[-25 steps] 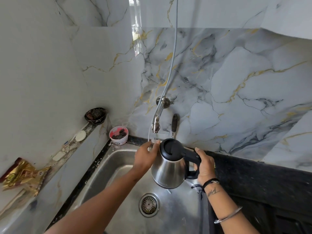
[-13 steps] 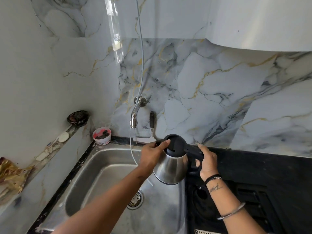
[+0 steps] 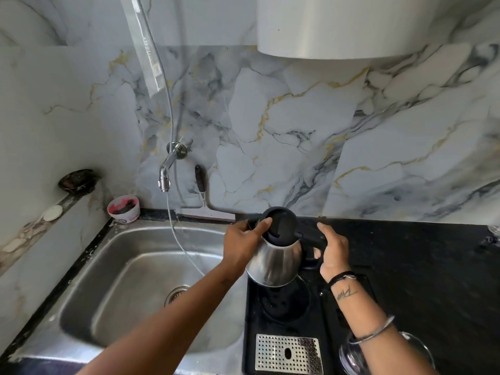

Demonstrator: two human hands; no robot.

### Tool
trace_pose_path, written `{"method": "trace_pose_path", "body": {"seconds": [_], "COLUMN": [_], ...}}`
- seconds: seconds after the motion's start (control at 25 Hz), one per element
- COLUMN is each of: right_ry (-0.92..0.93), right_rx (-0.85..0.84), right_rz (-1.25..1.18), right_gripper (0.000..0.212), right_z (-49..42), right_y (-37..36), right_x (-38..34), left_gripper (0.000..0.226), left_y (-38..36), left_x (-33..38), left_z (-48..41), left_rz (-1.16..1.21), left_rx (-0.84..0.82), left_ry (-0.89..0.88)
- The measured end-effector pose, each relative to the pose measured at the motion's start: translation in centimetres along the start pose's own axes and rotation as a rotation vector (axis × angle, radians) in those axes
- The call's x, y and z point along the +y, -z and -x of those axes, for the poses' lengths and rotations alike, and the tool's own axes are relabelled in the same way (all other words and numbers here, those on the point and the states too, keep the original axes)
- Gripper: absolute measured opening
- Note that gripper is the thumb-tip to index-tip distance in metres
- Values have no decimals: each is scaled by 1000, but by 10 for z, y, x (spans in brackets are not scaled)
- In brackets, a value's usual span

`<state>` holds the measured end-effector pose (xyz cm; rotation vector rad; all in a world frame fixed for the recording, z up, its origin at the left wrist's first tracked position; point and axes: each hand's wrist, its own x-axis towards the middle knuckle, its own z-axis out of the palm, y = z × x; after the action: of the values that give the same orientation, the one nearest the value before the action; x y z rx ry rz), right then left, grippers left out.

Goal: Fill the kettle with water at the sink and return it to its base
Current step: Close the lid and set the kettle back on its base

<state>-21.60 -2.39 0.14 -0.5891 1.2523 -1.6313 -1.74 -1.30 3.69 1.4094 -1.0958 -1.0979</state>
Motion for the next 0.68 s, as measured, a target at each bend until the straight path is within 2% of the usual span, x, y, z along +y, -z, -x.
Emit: {"method": "trace_pose_path", "body": {"seconds": [0.2, 0.36, 0.56, 0.68], "right_ry": [-40, -56, -128, -131], "right_rx": [-56, -94, -30, 15], "right_rz": [101, 113, 50, -32], "right_gripper": [29, 26, 28, 27], "right_z": [-7, -10, -6, 0], "right_y": [37, 57, 73, 71], "right_x": [10, 27, 43, 49], "left_gripper": [27, 28, 36, 39], "left_y": [-25, -42, -63, -67], "left_x": [-25, -48, -46, -38], "left_z": [21, 37, 36, 28], "left_rz": [80, 164, -27, -65], "left_rx": [-29, 113, 242, 260], "left_ry": [110, 259, 259, 255]}}
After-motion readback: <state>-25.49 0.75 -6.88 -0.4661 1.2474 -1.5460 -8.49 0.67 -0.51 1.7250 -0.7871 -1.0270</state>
